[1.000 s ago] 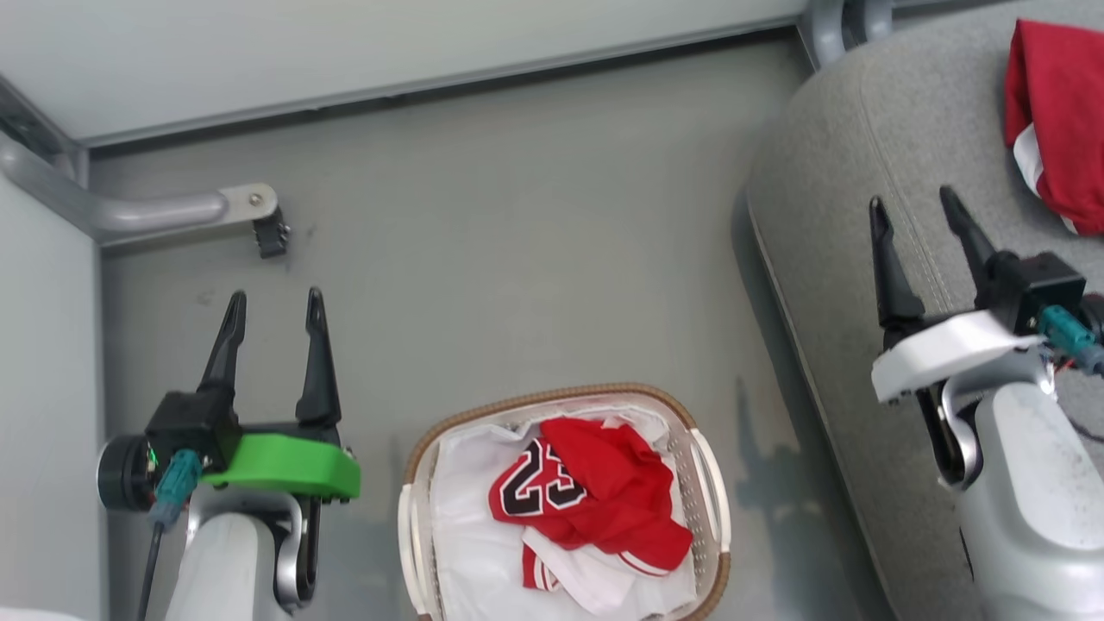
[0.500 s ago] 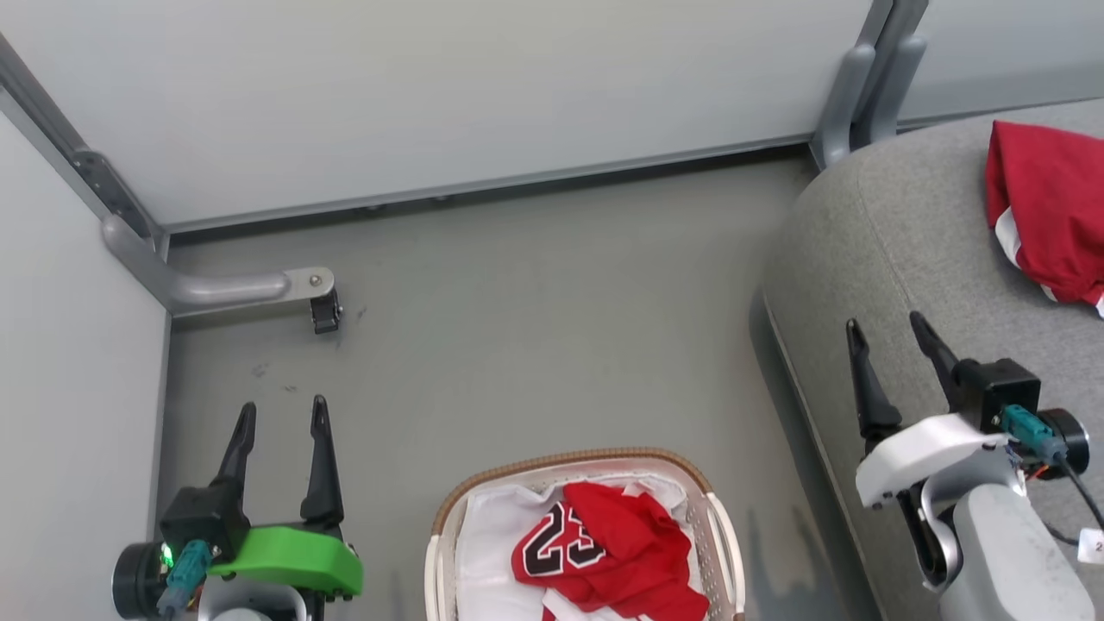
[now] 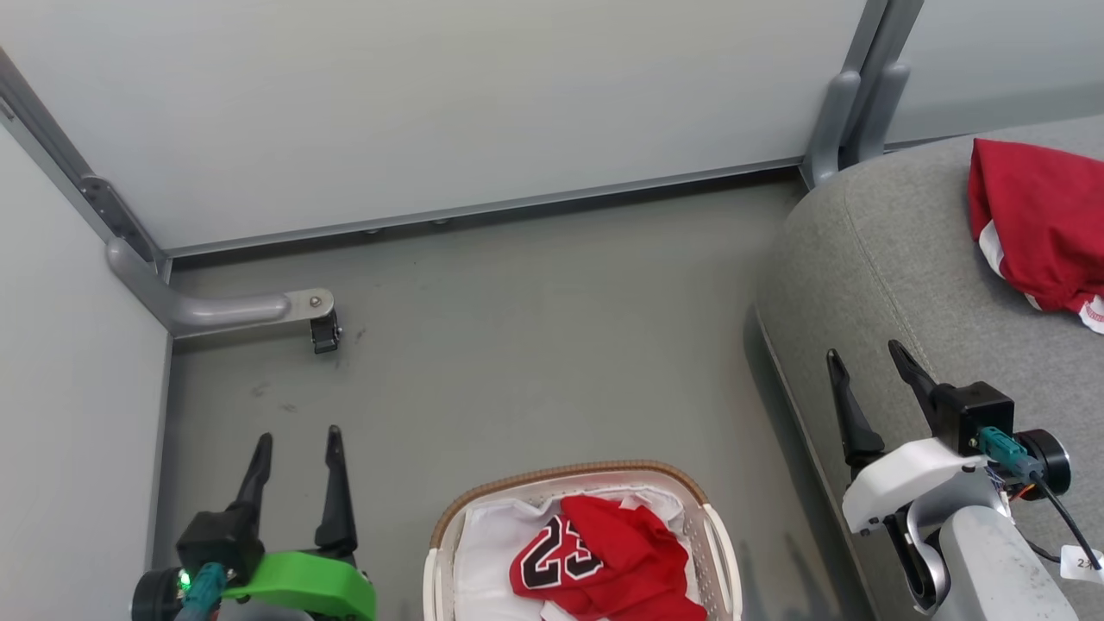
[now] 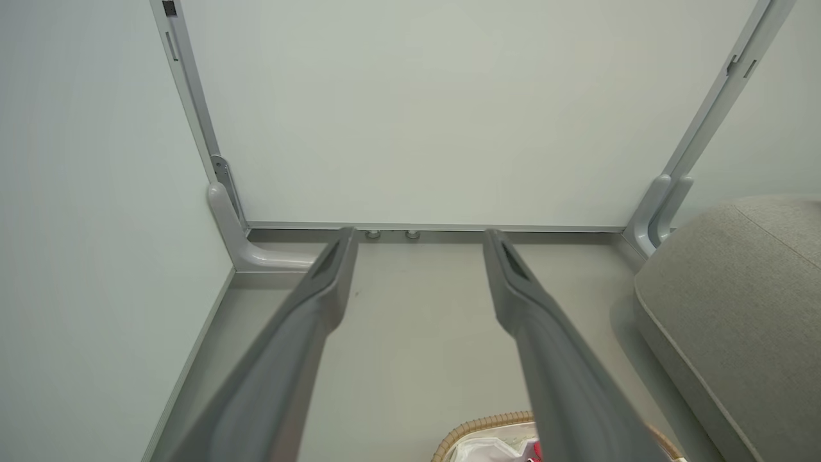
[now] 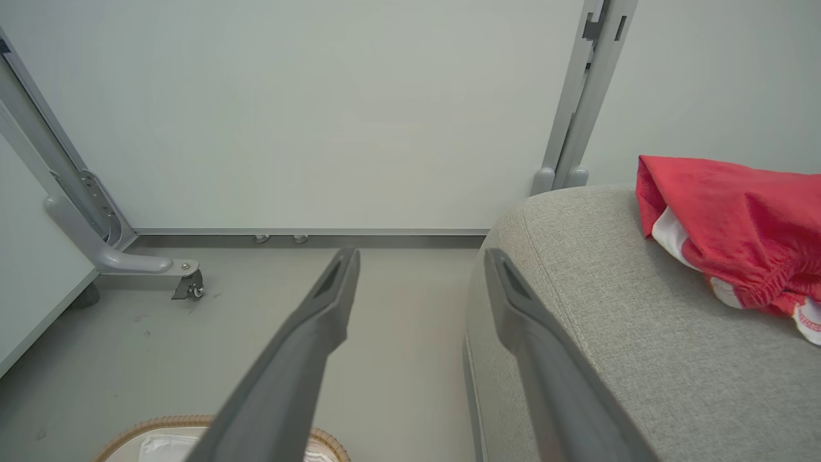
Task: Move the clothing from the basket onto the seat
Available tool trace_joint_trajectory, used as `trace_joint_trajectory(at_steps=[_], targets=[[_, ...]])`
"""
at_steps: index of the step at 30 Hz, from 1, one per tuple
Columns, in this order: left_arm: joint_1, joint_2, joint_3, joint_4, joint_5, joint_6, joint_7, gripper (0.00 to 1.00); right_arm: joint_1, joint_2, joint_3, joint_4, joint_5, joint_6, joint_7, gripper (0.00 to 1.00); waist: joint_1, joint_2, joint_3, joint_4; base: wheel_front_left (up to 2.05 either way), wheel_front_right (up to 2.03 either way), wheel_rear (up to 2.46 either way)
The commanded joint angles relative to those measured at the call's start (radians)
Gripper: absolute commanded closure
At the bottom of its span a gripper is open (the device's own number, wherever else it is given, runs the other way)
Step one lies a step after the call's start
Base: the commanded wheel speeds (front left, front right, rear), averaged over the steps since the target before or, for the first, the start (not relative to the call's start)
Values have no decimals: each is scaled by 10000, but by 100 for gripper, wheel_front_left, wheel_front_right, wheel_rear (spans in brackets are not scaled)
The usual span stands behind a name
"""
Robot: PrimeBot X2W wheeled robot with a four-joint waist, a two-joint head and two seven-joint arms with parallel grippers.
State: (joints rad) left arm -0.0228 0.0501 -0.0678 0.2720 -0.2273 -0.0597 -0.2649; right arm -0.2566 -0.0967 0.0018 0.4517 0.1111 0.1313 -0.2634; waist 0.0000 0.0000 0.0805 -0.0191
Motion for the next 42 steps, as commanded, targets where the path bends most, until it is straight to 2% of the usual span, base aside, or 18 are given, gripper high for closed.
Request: trace_joint_trajectory(at_steps=[1, 13, 22, 42], targets=[[-202, 14, -134, 62, 16, -74, 10, 0, -73, -77, 27, -52, -41, -10, -17, 0, 0, 0, 182, -43, 0, 0, 0], [-1649, 20, -1849, 1502, -243, -324, 10, 0, -1287, -82, 474, -609, 127, -10, -17, 0, 0, 0, 2126, -821, 0, 0, 0], [-3148, 32, -3337, 3484, -504, -552, 7, 0, -2131, 5, 833, -1096, 136, -10, -17, 0, 0, 0, 3748, -1604, 0, 0, 0], [-5802, 35, -6723, 7314, 239, -724, 10, 0, -3327, 221, 1354, -1958, 128, -10, -17, 0, 0, 0, 6443, -2406, 0, 0, 0]])
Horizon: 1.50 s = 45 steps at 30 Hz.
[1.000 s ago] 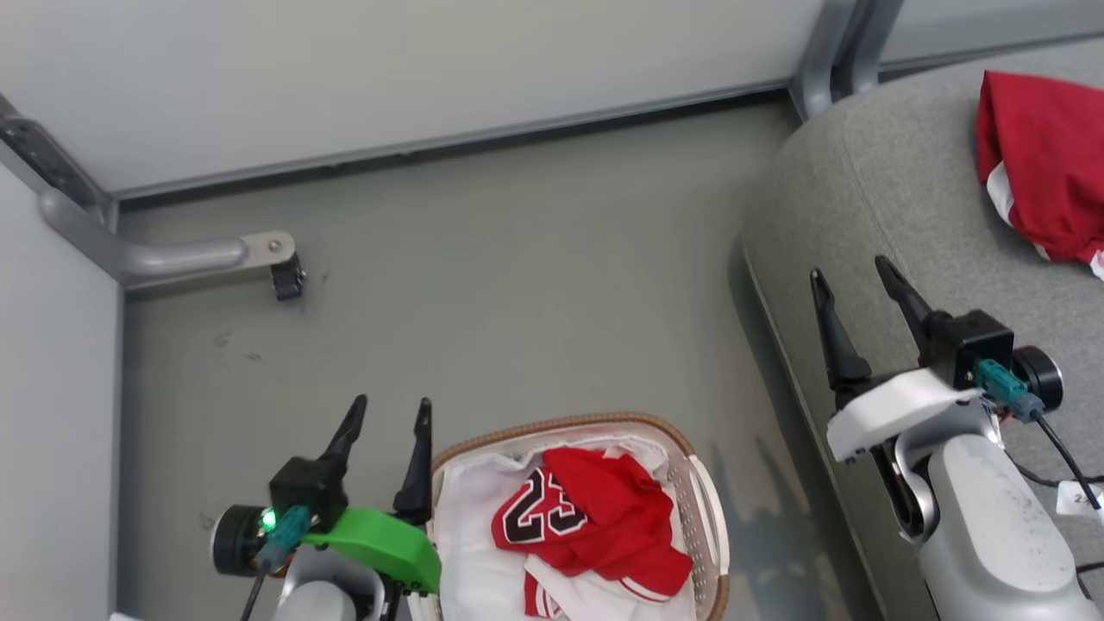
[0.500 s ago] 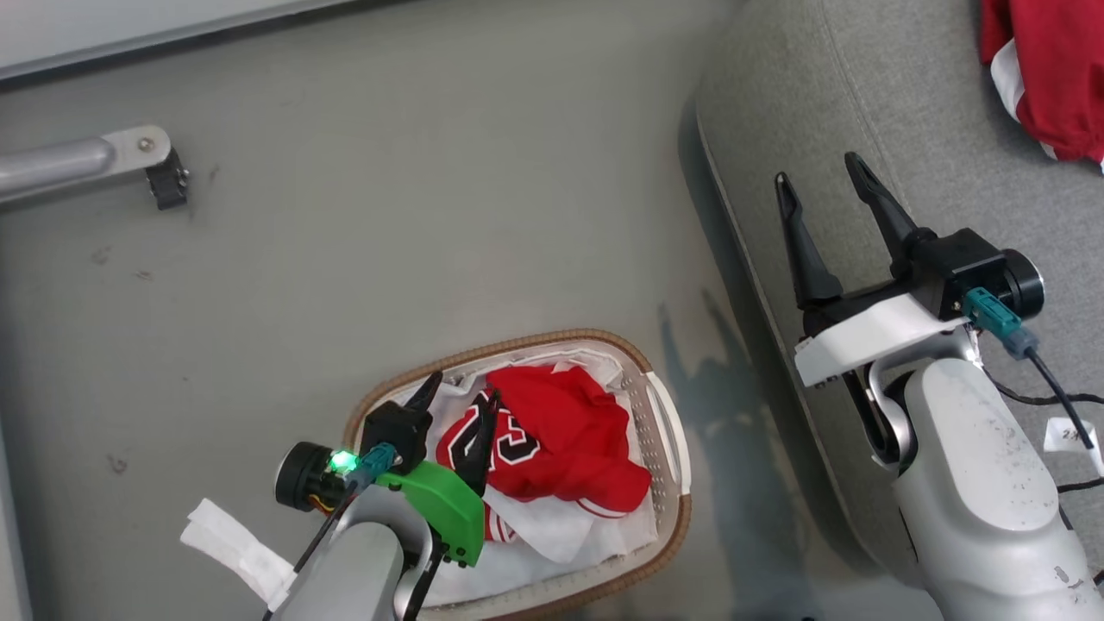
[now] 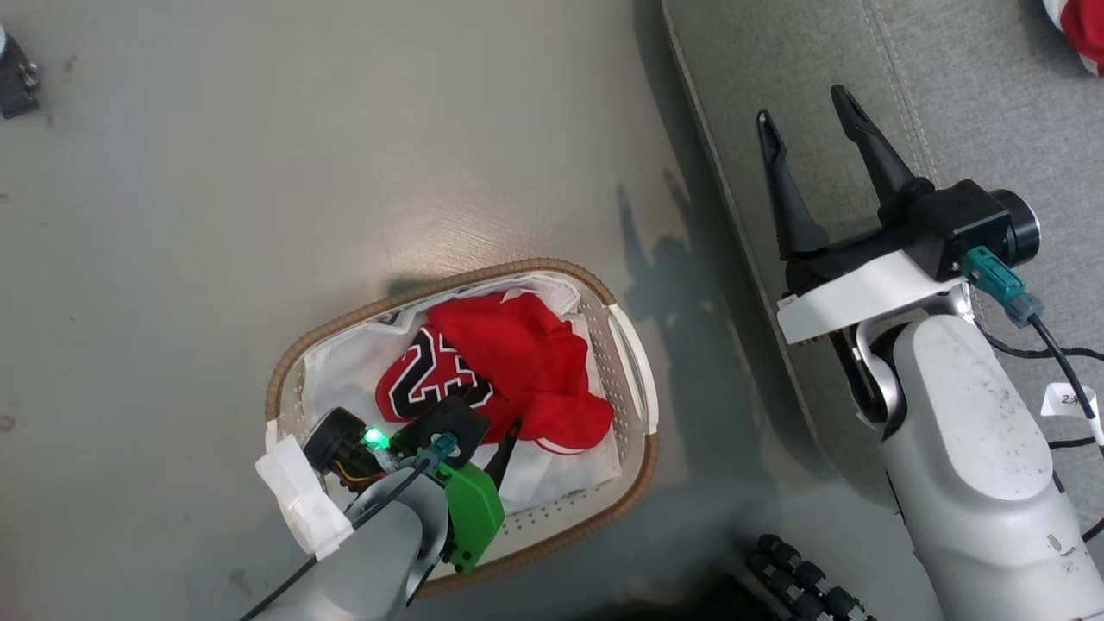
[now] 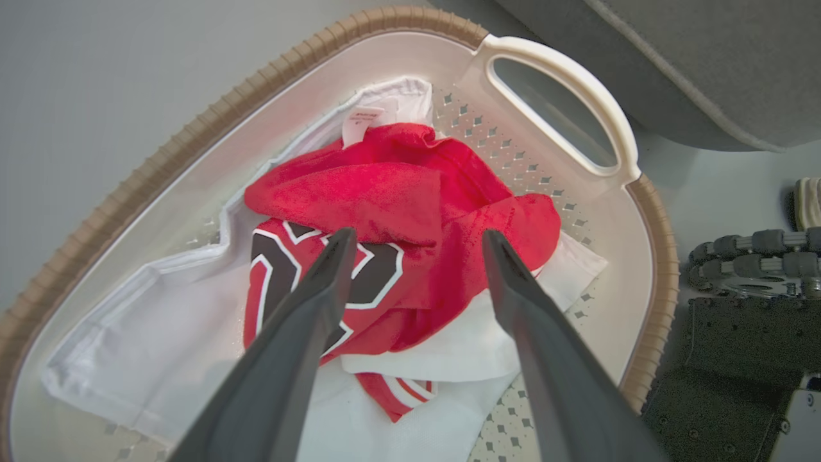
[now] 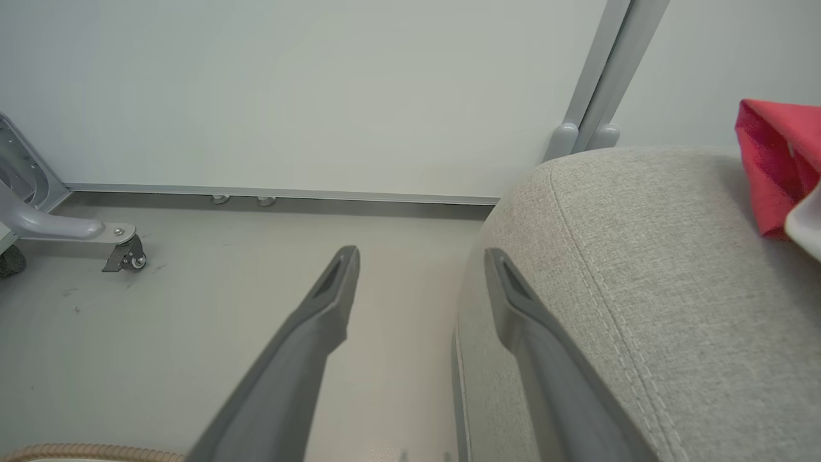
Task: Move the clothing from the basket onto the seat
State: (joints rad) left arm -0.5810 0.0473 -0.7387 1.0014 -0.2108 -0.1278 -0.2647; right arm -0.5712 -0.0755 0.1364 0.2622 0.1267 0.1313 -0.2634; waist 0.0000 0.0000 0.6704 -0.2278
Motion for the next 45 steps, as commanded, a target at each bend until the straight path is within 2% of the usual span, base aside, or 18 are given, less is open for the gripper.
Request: trace_joint_trajectory(at_steps=[1, 16, 18, 22, 23, 25, 26, 28, 29, 30, 34, 38, 45], targets=[[-366, 71, -151, 174, 84, -43, 8, 0, -238, 9, 73, -88, -88, -10, -17, 0, 0, 0, 680, -362, 0, 0, 0], [-1708, 229, -944, 1389, 174, -40, 8, 0, -583, 75, 8, -501, -212, -10, -17, 0, 0, 0, 1892, -712, 0, 0, 0], [-1893, 216, -626, 1430, -173, 71, 8, 0, -625, 83, -11, -523, -215, -10, -17, 0, 0, 0, 1982, -730, 0, 0, 0], [-1971, 219, -528, 1243, -130, 64, 8, 0, -570, 87, -56, -550, -259, -10, -17, 0, 0, 0, 1999, -717, 0, 0, 0], [-1976, 243, -522, 1265, -110, 62, 8, 21, -564, 76, -68, -539, -272, -10, -17, 0, 0, 0, 1991, -706, 0, 0, 0], [-2013, 266, -529, 1325, -73, 48, 8, 87, -587, 36, -79, -494, -284, -10, -17, 0, 0, 0, 1975, -690, 0, 0, 0], [-2020, 269, -522, 1370, -69, 44, 8, 100, -617, 34, -76, -477, -285, -10, -17, 0, 0, 0, 1962, -686, 0, 0, 0], [-1974, 257, -531, 1565, -83, 35, 8, 100, -666, 49, -43, -489, -308, -10, -17, 0, 0, 0, 1923, -695, 0, 0, 0], [-1940, 252, -548, 1642, -87, 26, 8, 95, -700, 53, -34, -475, -291, -10, -17, 0, 0, 0, 1904, -699, 0, 0, 0], [-1900, 247, -565, 1745, -103, 19, 8, 100, -716, 54, -24, -459, -277, -10, -17, 0, 0, 0, 1888, -702, 0, 0, 0], [-1815, 192, -601, 2062, -264, -18, 10, 100, -759, 39, -30, -441, -231, -10, -17, 0, 0, 0, 1857, -702, 0, 0, 0], [-1708, 148, -557, 1777, -411, -19, 8, 100, -726, 67, -111, -386, -192, -10, -17, 0, 0, 0, 1641, -652, 0, 0, 0], [-1007, 180, -245, 949, -670, -29, 8, 100, -433, 132, -25, -107, -30, -12, -17, 0, 0, 0, 464, -496, 0, 0, 0]])
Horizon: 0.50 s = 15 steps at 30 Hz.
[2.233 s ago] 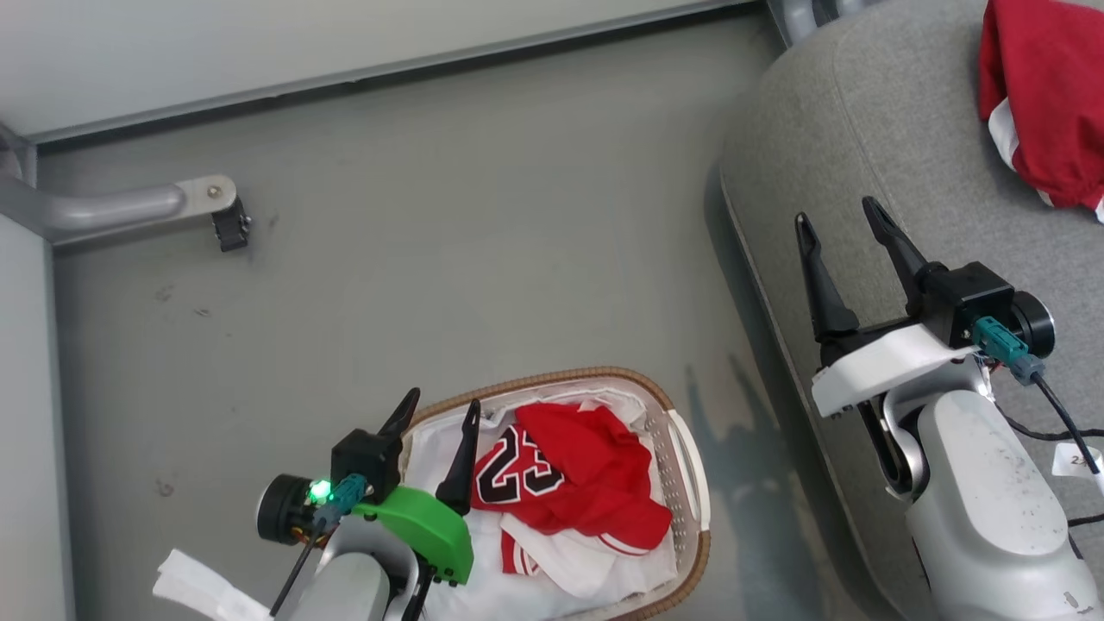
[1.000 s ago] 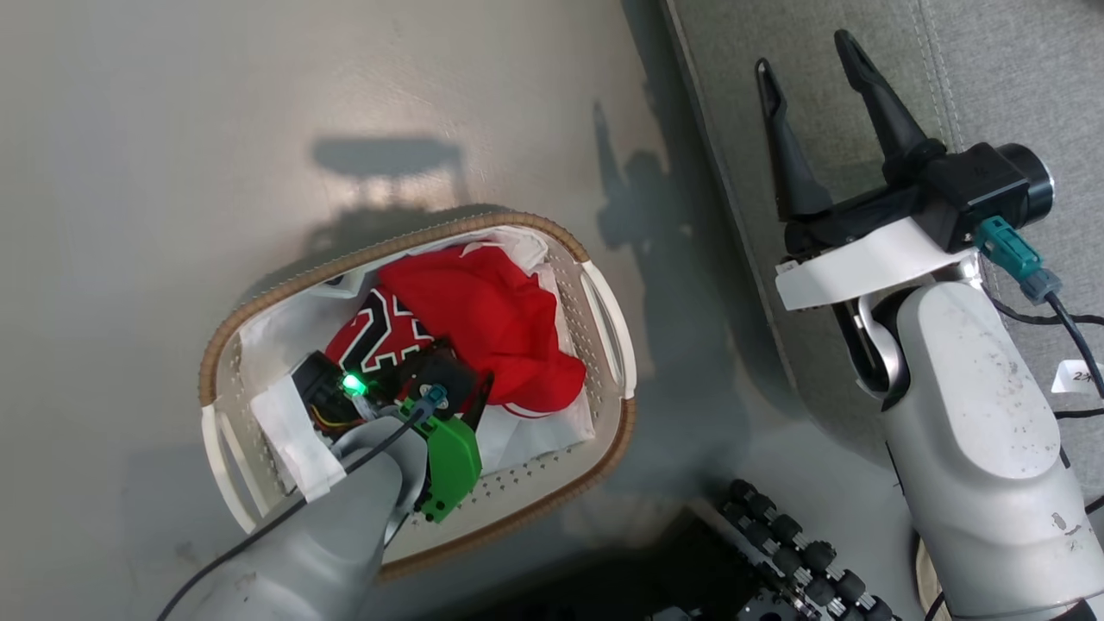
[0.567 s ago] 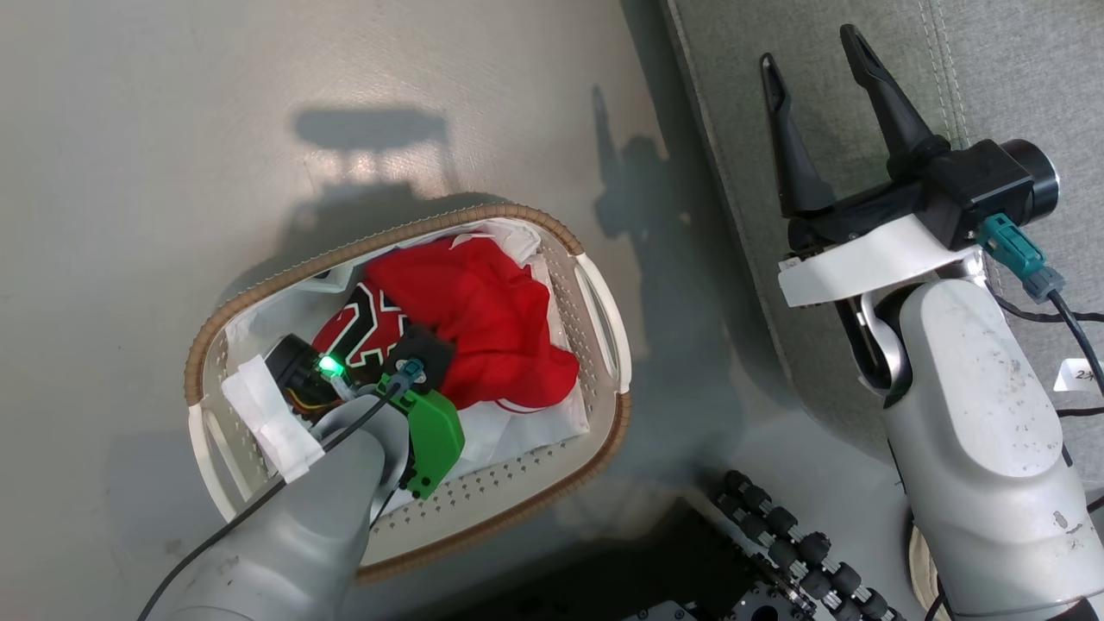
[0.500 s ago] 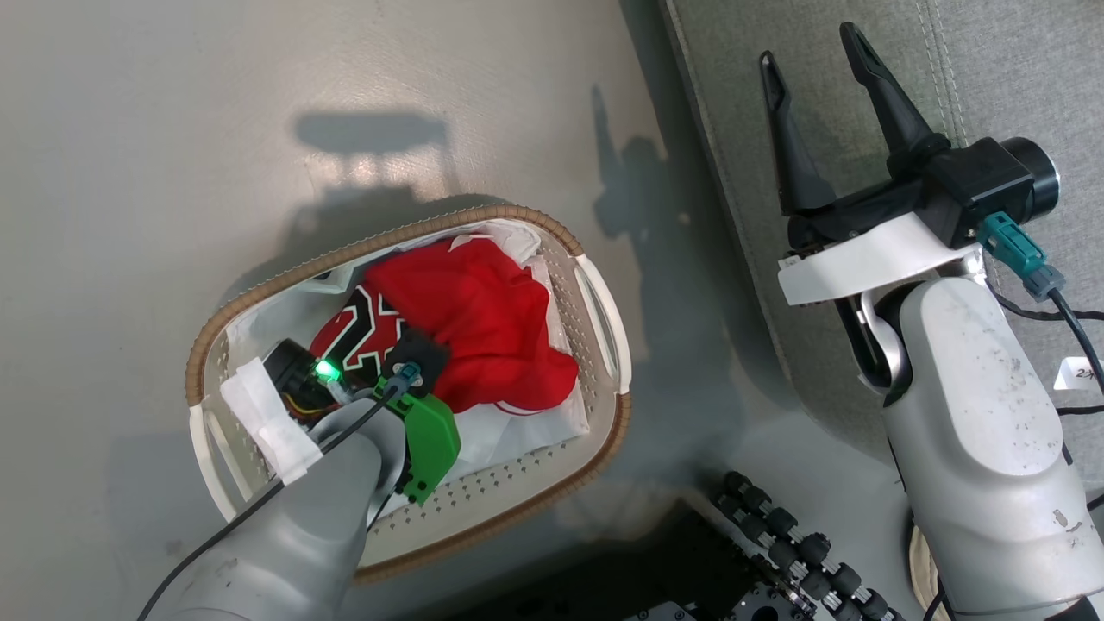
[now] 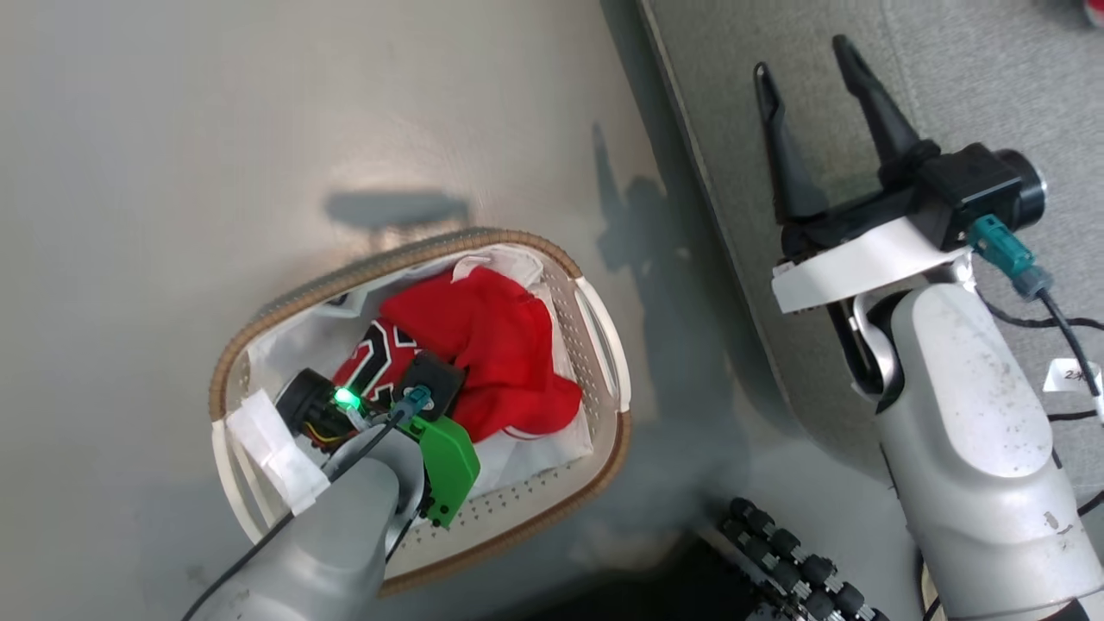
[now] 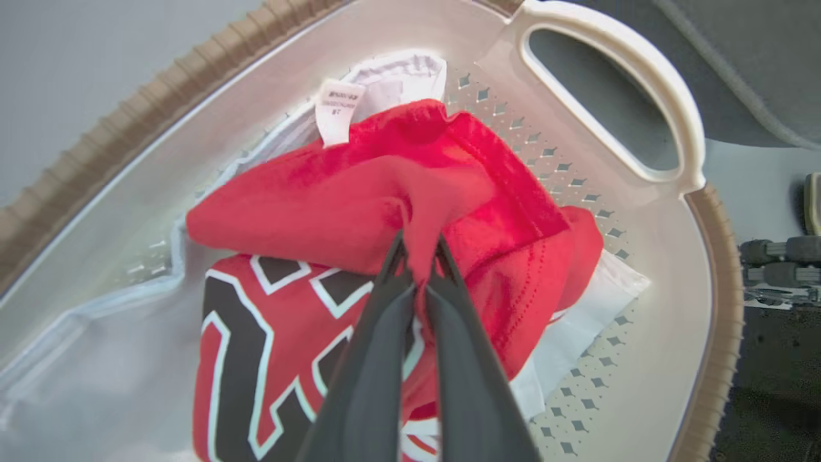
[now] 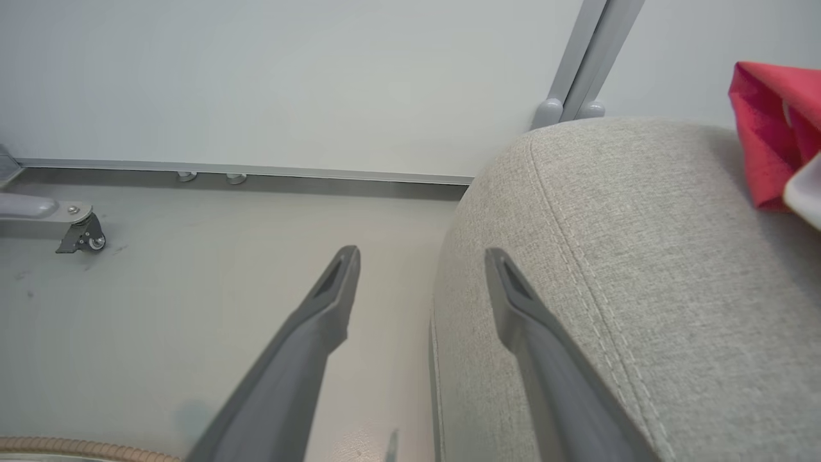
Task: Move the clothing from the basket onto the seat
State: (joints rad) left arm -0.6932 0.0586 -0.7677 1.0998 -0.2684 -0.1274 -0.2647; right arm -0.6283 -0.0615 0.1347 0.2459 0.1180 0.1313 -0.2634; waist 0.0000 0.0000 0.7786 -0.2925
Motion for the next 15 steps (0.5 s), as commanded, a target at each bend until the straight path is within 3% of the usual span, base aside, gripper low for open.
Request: trace_joint_trajectory(at_steps=[1, 15], targets=[[241, 85, 133, -198, -113, -34, 8, 100, 178, -9, 27, 101, 71, -10, -17, 0, 0, 0, -819, 183, 0, 0, 0], [2239, -4, 1100, -2287, -84, 25, 7, 100, 1414, -177, 130, 939, 196, -12, -17, 0, 0, 0, -3822, 1132, 0, 0, 0]])
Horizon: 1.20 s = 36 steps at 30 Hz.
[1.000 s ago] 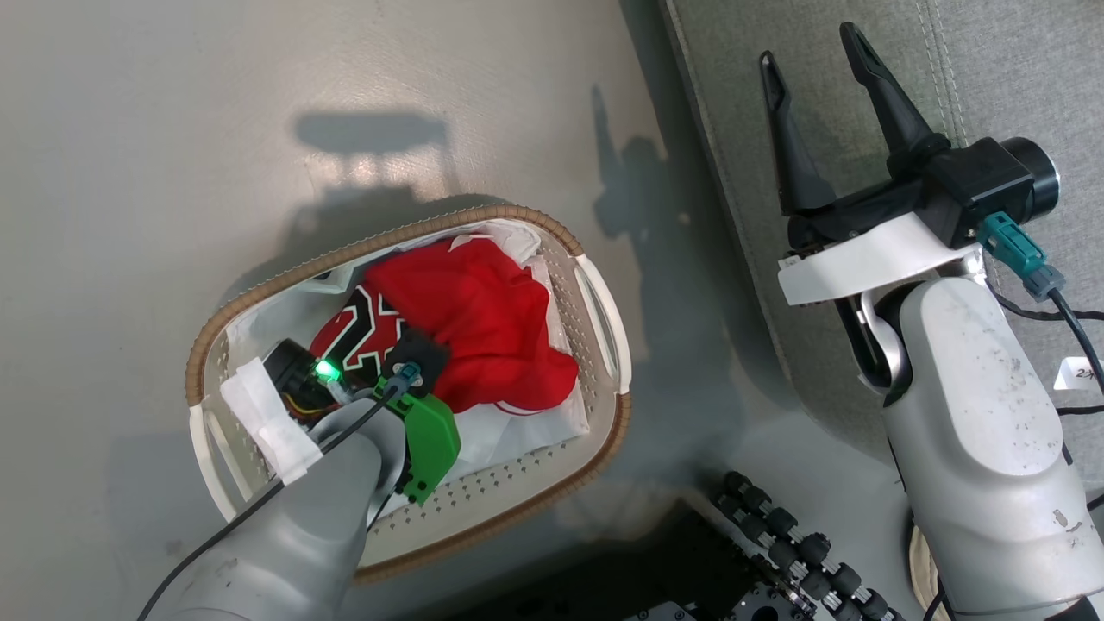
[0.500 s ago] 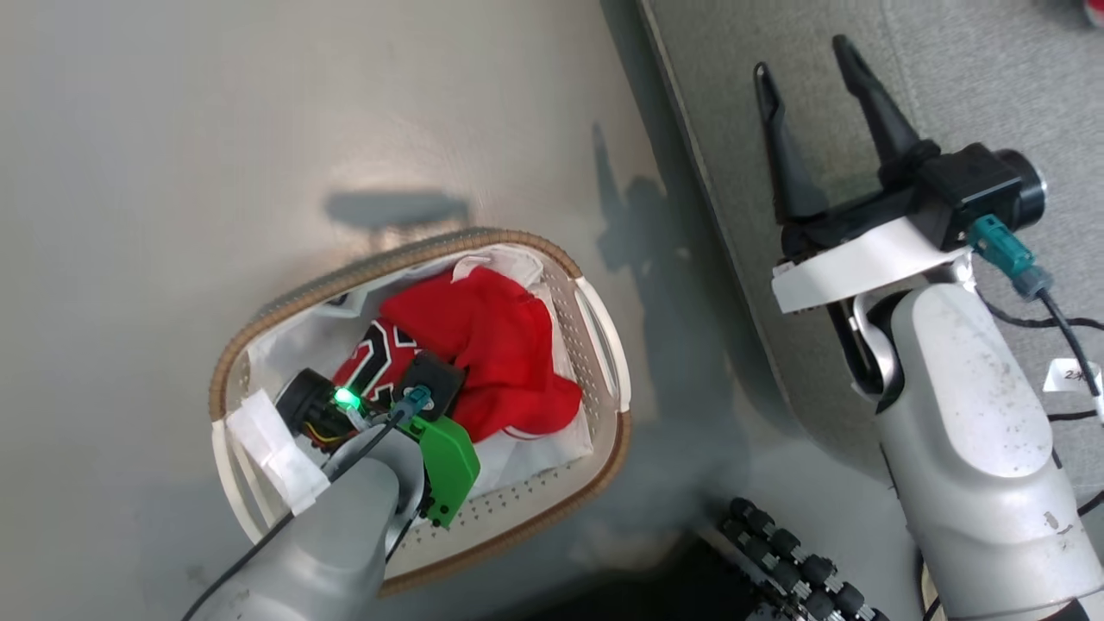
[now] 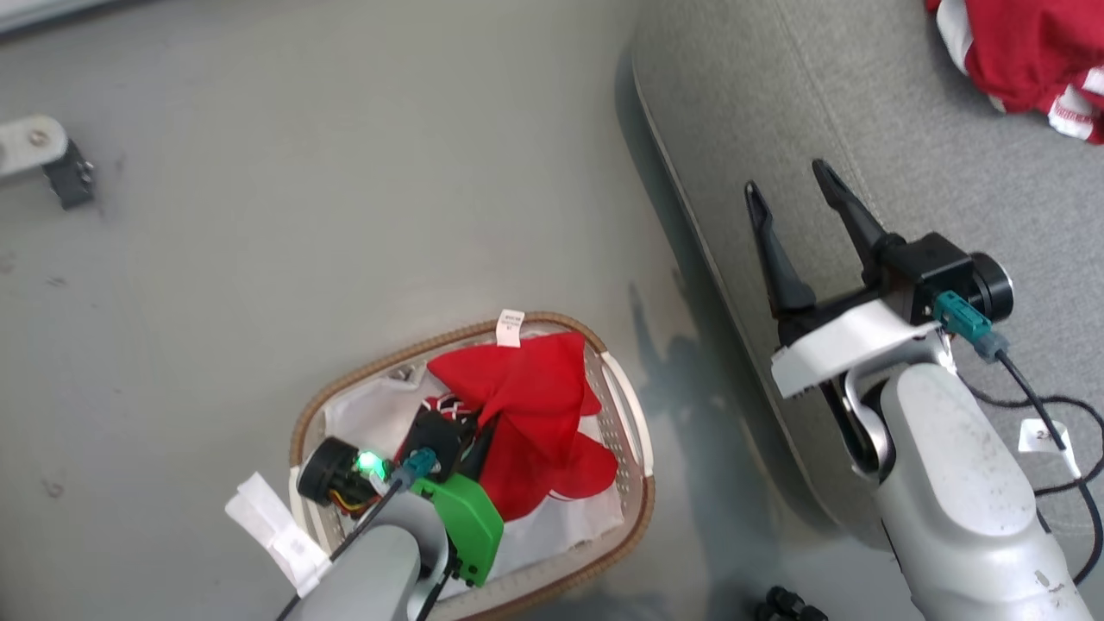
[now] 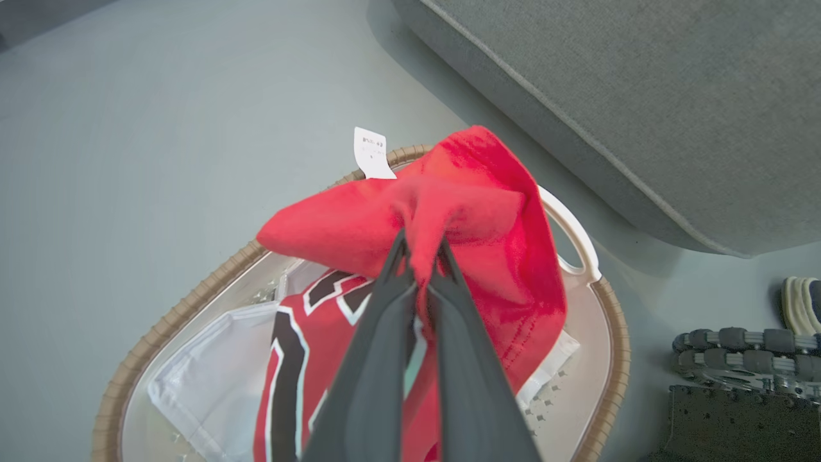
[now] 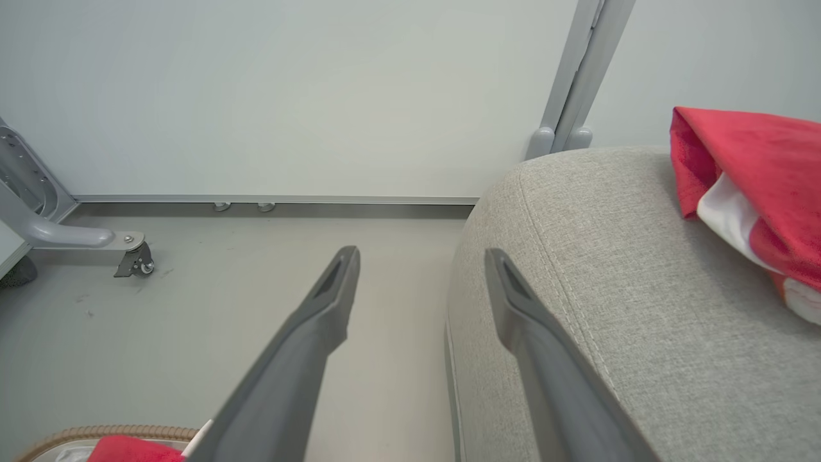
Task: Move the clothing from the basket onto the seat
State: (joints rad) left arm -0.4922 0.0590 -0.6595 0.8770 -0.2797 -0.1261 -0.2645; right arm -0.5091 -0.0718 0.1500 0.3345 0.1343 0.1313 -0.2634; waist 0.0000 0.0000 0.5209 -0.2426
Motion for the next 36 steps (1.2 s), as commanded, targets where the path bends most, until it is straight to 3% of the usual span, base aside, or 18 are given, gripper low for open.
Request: trace_joint_trajectory(at_steps=[1, 18, 36], targets=[[353, -22, 76, -214, 60, 21, 4, 100, 337, -72, -18, 105, 25, -10, -17, 0, 0, 0, -1420, 705, 0, 0, 0], [2228, -73, 1545, -3636, 326, 84, 2, 100, 2341, -113, -247, 677, 109, -10, -16, 0, 0, 0, -4051, 1870, 0, 0, 0], [1807, -72, 2859, -6631, 188, 222, 2, 100, 3221, 73, 596, 958, 115, -10, -16, 0, 0, 0, -4719, 2140, 0, 0, 0]])
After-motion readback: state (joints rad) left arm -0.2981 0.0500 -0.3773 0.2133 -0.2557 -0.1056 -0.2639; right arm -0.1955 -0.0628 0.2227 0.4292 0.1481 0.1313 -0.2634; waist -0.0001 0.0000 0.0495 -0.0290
